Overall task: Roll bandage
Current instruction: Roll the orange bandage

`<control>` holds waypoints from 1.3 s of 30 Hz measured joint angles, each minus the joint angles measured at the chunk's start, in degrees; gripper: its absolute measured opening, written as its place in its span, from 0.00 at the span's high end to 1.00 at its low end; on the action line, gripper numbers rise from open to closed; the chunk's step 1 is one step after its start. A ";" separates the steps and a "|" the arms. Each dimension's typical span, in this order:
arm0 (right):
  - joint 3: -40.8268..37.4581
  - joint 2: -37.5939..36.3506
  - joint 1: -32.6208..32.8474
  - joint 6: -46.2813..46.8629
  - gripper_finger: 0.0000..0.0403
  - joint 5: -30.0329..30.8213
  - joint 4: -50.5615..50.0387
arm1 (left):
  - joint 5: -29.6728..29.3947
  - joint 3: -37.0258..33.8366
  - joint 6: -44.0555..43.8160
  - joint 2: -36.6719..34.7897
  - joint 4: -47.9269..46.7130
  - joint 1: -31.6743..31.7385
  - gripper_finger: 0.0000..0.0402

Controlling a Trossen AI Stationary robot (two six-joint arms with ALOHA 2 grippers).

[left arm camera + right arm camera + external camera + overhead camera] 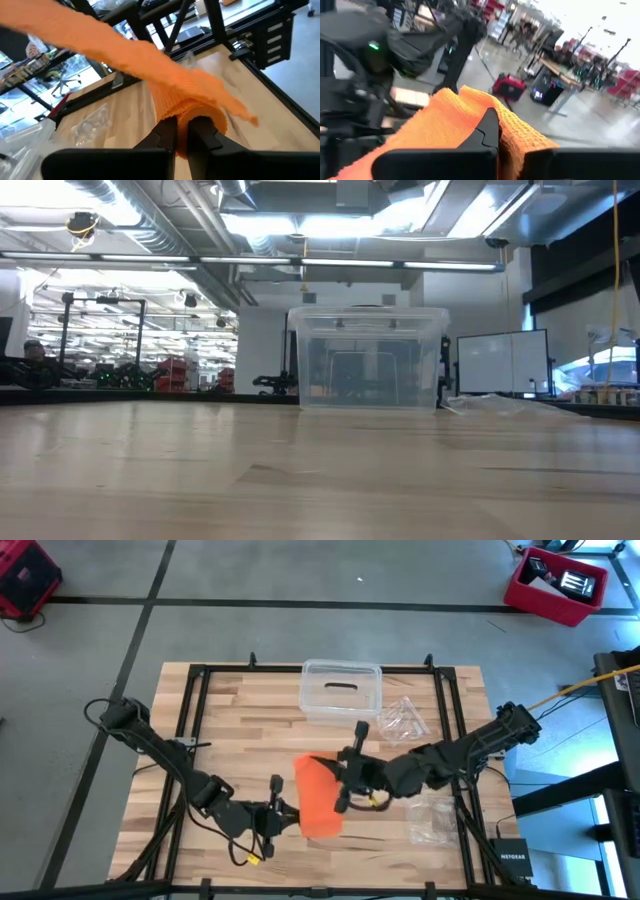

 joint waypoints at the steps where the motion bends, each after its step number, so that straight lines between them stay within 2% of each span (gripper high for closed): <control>1: 0.00 0.00 -0.66 1.77 1.00 -0.26 -1.83 | 0.02 0.00 -0.19 0.27 0.04 -0.26 0.96; 6: -0.15 0.06 -4.28 12.43 0.98 -6.93 -10.51 | 0.31 0.00 0.28 0.87 2.02 -1.34 0.96; 8: -0.30 0.52 -5.45 17.18 0.95 -7.88 -12.26 | 0.40 0.00 -1.32 0.87 1.75 -1.34 0.96; 11: -0.35 2.06 -7.22 21.72 0.87 -10.34 -15.75 | 0.54 -0.47 -6.99 0.96 1.22 -1.29 0.96; 16: -0.41 5.29 -9.19 26.85 0.69 -14.35 -21.27 | 1.33 -1.01 -8.73 2.51 1.85 -1.39 0.96; 24: -0.44 6.56 -10.12 30.22 0.46 -21.94 -23.21 | 1.41 -1.01 -15.40 3.02 1.77 -1.28 0.96; 28: -0.27 7.64 -10.12 30.25 0.39 -22.47 -22.03 | 1.40 -1.01 -19.08 3.53 2.28 -1.10 0.96; 33: -0.55 9.50 -10.12 30.52 0.30 -23.05 -25.36 | 1.50 -1.01 -21.73 5.12 1.75 -1.30 0.96; 39: -0.42 8.57 -10.12 31.49 0.27 -24.40 -25.55 | 1.49 -0.98 -24.00 5.90 0.58 -1.31 0.96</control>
